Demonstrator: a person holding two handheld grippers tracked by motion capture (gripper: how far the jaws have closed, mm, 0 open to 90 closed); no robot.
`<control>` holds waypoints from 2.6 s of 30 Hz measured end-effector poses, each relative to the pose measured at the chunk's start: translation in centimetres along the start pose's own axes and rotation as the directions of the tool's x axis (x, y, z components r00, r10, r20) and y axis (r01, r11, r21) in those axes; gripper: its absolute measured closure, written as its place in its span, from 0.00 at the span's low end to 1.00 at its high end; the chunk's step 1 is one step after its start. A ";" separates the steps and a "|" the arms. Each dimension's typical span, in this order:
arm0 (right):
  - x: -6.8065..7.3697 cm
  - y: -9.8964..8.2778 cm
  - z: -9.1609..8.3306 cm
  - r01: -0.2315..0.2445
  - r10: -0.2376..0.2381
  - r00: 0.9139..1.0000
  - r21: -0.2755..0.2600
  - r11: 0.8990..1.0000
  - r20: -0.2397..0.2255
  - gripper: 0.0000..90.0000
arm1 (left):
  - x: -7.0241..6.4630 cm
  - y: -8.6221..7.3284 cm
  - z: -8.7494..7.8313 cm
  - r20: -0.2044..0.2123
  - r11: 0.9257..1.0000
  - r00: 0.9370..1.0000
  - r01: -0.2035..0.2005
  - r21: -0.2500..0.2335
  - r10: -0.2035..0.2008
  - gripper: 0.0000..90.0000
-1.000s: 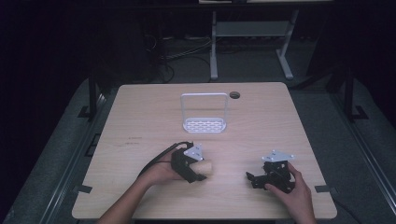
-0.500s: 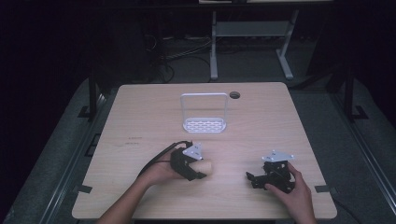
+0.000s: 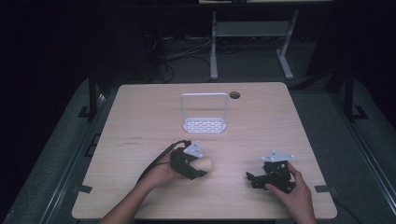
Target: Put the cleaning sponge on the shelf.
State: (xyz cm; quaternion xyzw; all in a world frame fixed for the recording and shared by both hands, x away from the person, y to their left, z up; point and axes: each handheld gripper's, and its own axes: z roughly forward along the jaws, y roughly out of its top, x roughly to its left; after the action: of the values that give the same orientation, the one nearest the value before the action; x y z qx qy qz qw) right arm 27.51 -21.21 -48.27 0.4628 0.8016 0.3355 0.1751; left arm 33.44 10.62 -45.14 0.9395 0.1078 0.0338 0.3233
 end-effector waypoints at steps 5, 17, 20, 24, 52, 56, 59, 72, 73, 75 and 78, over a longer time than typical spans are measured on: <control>0.0 0.0 0.0 0.000 0.000 1.000 0.000 1.000 0.000 0.01 | 0.1 0.0 -0.1 -0.024 0.999 0.999 0.047 -0.026 -0.048 0.46; 0.0 0.0 0.0 0.000 0.000 1.000 0.000 1.000 -0.001 0.01 | 0.5 0.1 -0.7 -0.118 0.987 0.981 0.143 -0.078 -0.151 0.46; 0.0 0.0 0.0 0.000 0.000 1.000 0.000 1.000 -0.001 0.01 | 0.8 0.1 -0.9 -0.138 0.984 0.976 0.158 -0.087 -0.169 0.46; 0.0 0.0 0.0 0.000 0.000 1.000 0.000 1.000 -0.001 0.01 | 1.0 0.2 -0.8 -0.148 0.982 0.973 0.167 -0.091 -0.179 0.46; 0.0 0.0 0.0 0.000 0.000 1.000 0.000 1.000 0.000 0.01 | 3.7 1.8 -0.1 -0.193 0.973 0.956 0.200 -0.111 -0.219 0.46; 0.0 0.0 0.0 0.000 0.000 1.000 0.000 1.000 0.000 0.01 | 4.0 2.0 -0.1 -0.199 0.975 0.956 0.196 -0.107 -0.214 0.46; 0.0 0.0 0.0 0.000 0.000 1.000 0.000 1.000 0.000 0.01 | 4.3 2.2 -0.1 -0.203 0.973 0.954 0.202 -0.113 -0.221 0.46; 0.0 0.0 0.0 0.000 0.000 1.000 0.000 1.000 -0.001 0.01 | 5.8 3.2 0.0 -0.211 0.969 0.949 0.213 -0.123 -0.235 0.46; 0.0 0.0 0.0 0.000 0.000 1.000 0.000 1.000 0.000 0.01 | 5.8 3.3 0.0 -0.208 0.968 0.948 0.217 -0.123 -0.239 0.46; 0.0 0.0 0.0 0.000 0.000 1.000 0.000 1.000 0.000 0.01 | 6.0 3.3 0.0 -0.210 0.969 0.948 0.215 -0.125 -0.238 0.46; 0.0 0.0 0.0 0.000 0.000 1.000 0.000 1.000 -0.001 0.01 | 6.3 3.5 0.1 -0.214 0.969 0.947 0.217 -0.120 -0.239 0.46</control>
State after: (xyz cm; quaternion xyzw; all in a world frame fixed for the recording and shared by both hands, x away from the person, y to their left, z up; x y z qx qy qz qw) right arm 27.51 -21.21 -48.27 0.4628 0.8017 0.3355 0.1748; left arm 40.27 9.26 -43.10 0.8944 0.2502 0.1081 0.3546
